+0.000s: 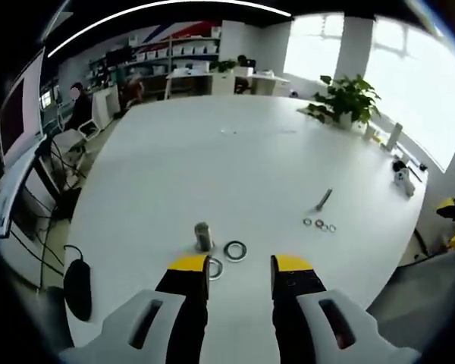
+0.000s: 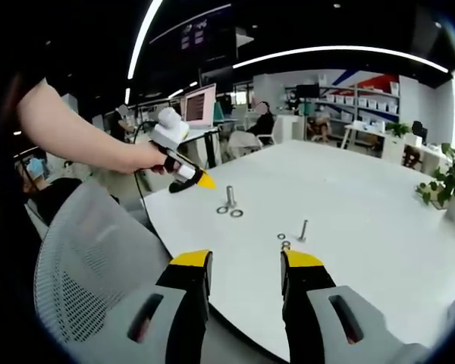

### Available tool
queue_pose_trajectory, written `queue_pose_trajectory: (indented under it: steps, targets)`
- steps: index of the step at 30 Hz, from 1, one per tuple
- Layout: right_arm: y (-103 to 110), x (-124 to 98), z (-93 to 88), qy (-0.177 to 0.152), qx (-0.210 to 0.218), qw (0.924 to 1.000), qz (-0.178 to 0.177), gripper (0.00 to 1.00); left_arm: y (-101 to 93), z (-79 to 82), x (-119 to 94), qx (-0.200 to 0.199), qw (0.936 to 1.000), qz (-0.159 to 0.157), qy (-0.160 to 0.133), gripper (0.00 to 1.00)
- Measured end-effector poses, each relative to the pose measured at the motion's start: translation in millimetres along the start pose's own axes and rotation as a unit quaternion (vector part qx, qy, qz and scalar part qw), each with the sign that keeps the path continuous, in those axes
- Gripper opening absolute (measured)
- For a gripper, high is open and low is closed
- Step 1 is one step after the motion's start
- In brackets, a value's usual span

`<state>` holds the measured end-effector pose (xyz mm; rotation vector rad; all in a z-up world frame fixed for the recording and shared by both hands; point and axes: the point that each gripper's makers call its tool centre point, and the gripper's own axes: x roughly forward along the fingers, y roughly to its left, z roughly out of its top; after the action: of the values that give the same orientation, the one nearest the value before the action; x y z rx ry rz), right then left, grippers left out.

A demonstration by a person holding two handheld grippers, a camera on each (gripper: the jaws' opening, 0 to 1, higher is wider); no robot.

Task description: Place the washer onto the threaded stud by aligning its center hole with the stud, sliding it down to the base, and recovering from edge contact or off-axis alignment until the washer reaches the visible bottom stop.

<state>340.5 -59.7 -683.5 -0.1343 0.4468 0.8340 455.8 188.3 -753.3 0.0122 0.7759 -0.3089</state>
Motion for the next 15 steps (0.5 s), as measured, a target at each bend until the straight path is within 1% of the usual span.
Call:
queue_pose_trajectory:
  steps: [6,9,11,13,14,15]
  targets:
    - [-3,0,0.0,-0.002,0.003,1.0000,-0.005,0.39,-0.4,-14.4,19,0.019,0.9986,-0.013,0.048,0.30]
    - [-3,0,-1.5,0.002,0.001,1.0000,-0.006,0.38,2.7,-21.2,29,0.034,0.9971,-0.008,0.067,0.30]
    - [-4,-1,-1.6,0.002,0.002,1.0000,-0.007,0.38,4.3,-25.8,34,0.030,0.9965,-0.008,0.077,0.30]
    - [-3,-1,-0.7,0.000,0.003,1.0000,-0.005,0.38,3.4,-36.5,38,0.028,0.9938,-0.013,0.107,0.30]
    - [-3,-1,-0.4,-0.001,0.003,1.0000,-0.005,0.38,3.4,-38.3,39,0.033,0.9930,-0.014,0.113,0.30]
    - [-3,-1,-0.1,-0.002,0.001,1.0000,-0.005,0.38,2.3,-39.6,41,0.066,0.9904,-0.013,0.120,0.30]
